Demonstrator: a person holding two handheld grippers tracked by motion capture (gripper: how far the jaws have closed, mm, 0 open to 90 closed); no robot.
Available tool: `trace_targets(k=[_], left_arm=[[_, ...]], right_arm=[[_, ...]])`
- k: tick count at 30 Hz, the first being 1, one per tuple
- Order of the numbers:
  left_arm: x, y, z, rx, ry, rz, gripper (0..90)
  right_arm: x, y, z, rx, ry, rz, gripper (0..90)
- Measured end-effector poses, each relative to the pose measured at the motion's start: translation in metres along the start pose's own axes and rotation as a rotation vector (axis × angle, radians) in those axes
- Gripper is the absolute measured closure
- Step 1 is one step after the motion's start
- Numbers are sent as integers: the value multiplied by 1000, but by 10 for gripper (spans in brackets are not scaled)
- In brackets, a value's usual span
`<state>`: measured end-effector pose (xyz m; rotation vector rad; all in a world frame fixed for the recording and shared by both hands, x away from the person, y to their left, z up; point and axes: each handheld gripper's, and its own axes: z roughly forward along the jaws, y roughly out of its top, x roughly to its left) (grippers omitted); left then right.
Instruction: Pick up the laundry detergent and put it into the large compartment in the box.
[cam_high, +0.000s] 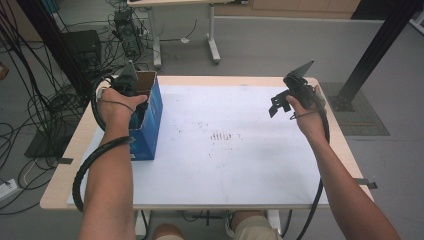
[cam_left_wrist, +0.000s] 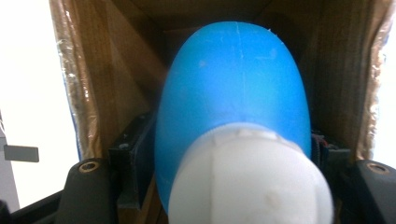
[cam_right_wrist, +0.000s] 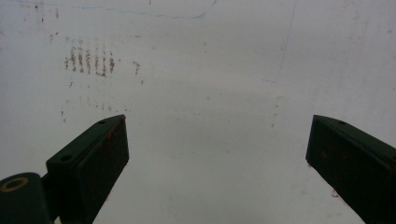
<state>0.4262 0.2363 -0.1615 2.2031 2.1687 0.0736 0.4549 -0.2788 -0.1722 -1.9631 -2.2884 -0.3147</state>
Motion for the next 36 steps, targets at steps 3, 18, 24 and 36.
trace_targets(k=[3, 18, 24, 36], left_arm=[[-1, 0, -3, -1, 8, 6, 306], [-8, -4, -21, -13, 27, 40, 259], [-12, -5, -35, -12, 22, 62, 227], [-31, -18, -83, -80, 21, 222, 161]], right_arm=[[1, 1, 1, 1, 0, -2, 60], [6, 1, 1, 3, -2, -15, 60], [10, 1, 1, 0, -3, -19, 60], [14, 5, -1, 3, -6, -24, 60]])
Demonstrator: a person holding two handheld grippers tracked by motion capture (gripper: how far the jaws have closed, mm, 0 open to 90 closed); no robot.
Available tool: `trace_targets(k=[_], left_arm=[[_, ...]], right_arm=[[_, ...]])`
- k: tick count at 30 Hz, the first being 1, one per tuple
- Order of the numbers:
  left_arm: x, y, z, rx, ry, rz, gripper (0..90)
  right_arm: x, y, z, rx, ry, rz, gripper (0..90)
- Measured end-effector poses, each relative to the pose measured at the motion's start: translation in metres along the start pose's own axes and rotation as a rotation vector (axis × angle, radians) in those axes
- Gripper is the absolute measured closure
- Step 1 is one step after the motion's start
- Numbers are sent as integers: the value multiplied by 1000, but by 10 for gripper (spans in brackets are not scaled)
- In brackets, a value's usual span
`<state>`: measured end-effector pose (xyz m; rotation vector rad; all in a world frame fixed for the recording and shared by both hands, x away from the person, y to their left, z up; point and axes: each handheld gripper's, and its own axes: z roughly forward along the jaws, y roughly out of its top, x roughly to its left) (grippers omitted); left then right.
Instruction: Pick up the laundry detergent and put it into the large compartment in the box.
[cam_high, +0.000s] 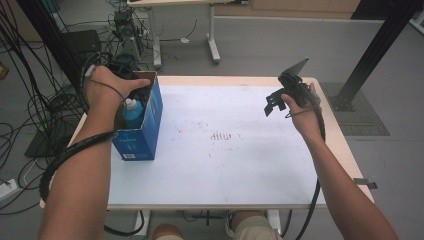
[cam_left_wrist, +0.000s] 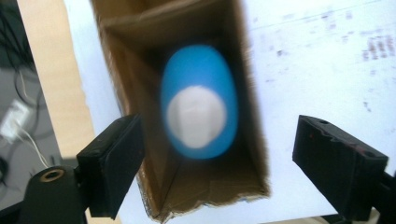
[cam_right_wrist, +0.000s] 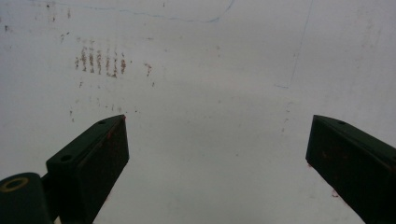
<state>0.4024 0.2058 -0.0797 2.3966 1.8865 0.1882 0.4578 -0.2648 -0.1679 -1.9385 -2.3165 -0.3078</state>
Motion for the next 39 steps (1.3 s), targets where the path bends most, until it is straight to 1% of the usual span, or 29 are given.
trace_targets(k=[2, 3, 5, 6, 7, 8, 10, 11, 12, 13, 15, 18, 19, 20, 21, 23, 25, 26, 27, 28, 29, 31, 34, 36, 39], left_arm=[[-6, 0, -8, -13, -11, 43, 151], [-11, 1, -12, -20, -11, 69, 147], [-23, 2, -21, -35, -4, 141, 132], [-27, 1, -24, -43, -4, 163, 129], [-31, 1, -28, -53, -7, 195, 128], [-35, 2, -31, -50, -10, 225, 124], [-45, 1, -35, -60, -13, 287, 117], [-52, 3, -36, -54, -14, 318, 116], [-55, 4, -37, -50, -16, 344, 116], [-63, 3, -38, -57, -22, 380, 113], [-69, 4, -38, -55, -36, 415, 111], [-86, 4, -38, -44, -41, 509, 109], [-90, 5, -37, -38, -49, 532, 110], [-96, 5, -37, -33, -54, 564, 109], [-101, 4, -37, -35, -53, 594, 106], [-110, 3, -37, -31, -60, 634, 106], [-118, 2, -37, -29, -59, 688, 104], [-121, 2, -37, -27, -57, 707, 100], [-125, 2, -36, -23, -65, 730, 98], [-128, 2, -36, -19, -65, 740, 97], [-133, 2, -35, -14, -58, 752, 89], [-137, 1, -34, -18, -74, 776, 84], [-148, -1, -33, -19, -71, 832, 69], [-153, -3, -32, -24, -74, 847, 69], [-162, -4, -32, -23, -72, 881, 69]], right_arm=[[-2, 1, 0, 3, 4, 4, 60], [-2, 2, 0, 3, 4, 10, 60], [-5, 2, 0, 6, 11, 12, 60], [-5, 2, 0, 6, 7, 15, 60], [-6, 2, 0, 9, 9, 16, 60], [-7, 2, -1, 8, 11, 18, 60], [-10, 1, -2, 6, 13, 23, 60], [-11, 1, -3, 4, 16, 26, 60], [-12, 1, -3, 5, 16, 28, 60], [-12, 1, -4, 3, 16, 26, 60], [-12, 1, -5, 4, 16, 31, 60], [-12, 1, -5, 2, 17, 28, 60], [-13, 1, -5, 2, 19, 29, 60], [-13, 2, -5, 4, 18, 32, 60], [-12, 2, -6, 5, 16, 32, 60], [-13, 3, -6, 5, 18, 34, 60], [-13, 3, -5, 3, 18, 28, 60], [-13, 3, -5, 3, 20, 30, 60], [-12, 3, -5, 4, 19, 33, 60], [-12, 4, -5, 7, 17, 29, 60], [-12, 5, -5, 8, 17, 28, 60], [-11, 5, -5, 7, 18, 30, 60], [-10, 7, -4, 13, 16, 29, 60], [-10, 7, -4, 16, 16, 30, 60], [-12, 8, -4, 18, 19, 31, 60]])
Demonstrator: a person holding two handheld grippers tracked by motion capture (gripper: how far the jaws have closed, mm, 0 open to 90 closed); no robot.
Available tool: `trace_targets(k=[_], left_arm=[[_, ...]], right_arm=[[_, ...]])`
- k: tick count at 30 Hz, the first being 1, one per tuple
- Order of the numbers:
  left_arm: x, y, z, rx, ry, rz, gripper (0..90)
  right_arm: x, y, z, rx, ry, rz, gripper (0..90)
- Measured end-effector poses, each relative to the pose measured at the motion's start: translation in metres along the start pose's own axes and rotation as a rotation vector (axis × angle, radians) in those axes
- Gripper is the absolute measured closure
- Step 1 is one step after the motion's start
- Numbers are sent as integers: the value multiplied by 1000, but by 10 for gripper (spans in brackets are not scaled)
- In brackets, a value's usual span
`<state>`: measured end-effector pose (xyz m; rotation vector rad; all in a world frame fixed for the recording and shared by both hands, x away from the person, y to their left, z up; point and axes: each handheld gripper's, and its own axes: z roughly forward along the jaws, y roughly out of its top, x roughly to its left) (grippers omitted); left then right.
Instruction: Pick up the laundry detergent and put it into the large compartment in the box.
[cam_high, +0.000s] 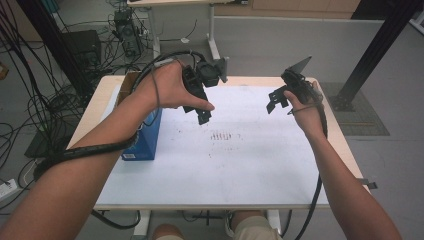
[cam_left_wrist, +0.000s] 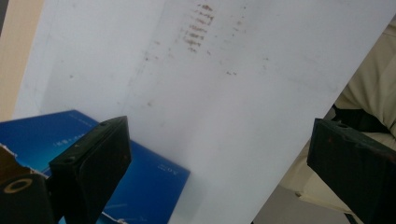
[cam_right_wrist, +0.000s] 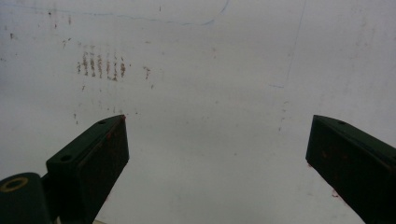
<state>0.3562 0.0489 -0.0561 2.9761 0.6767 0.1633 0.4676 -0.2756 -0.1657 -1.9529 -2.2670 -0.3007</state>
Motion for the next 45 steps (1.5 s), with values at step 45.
trace_targets(k=[45], left_arm=[[-19, 14, 16, -13, -55, 164, 76]], right_arm=[[3, -1, 3, 2, -4, -1, 60]])
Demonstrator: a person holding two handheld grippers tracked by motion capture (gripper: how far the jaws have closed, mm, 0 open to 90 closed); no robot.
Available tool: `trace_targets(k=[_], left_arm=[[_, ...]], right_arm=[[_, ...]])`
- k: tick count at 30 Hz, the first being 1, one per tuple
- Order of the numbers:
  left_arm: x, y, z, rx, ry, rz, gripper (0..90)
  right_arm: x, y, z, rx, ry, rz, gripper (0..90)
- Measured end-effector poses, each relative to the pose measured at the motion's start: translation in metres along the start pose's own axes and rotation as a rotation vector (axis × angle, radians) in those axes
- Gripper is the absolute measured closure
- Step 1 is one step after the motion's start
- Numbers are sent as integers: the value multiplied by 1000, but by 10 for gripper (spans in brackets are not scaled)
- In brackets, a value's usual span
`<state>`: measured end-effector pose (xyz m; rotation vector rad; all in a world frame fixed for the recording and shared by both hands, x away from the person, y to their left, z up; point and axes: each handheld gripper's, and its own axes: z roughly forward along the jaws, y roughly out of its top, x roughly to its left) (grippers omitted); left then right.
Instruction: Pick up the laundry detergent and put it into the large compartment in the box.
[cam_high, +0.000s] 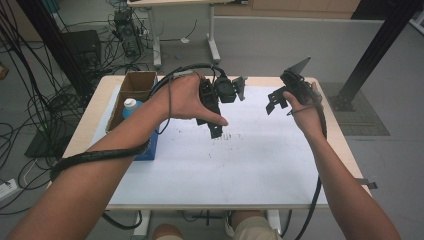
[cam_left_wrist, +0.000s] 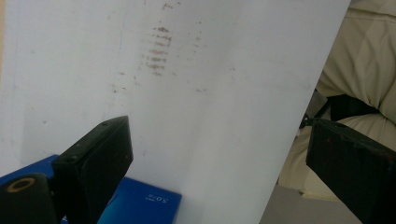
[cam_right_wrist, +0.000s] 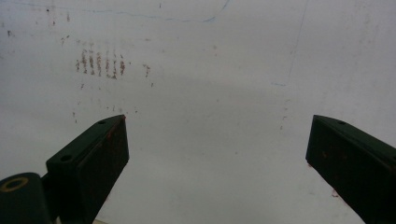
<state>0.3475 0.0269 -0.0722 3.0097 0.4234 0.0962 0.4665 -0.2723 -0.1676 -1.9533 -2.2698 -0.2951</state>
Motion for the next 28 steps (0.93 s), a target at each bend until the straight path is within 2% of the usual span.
trace_targets(k=[28], left_arm=[[3, -6, 0, -18, -10, -5, 76]], right_arm=[[2, -1, 2, 1, -4, -5, 59]])
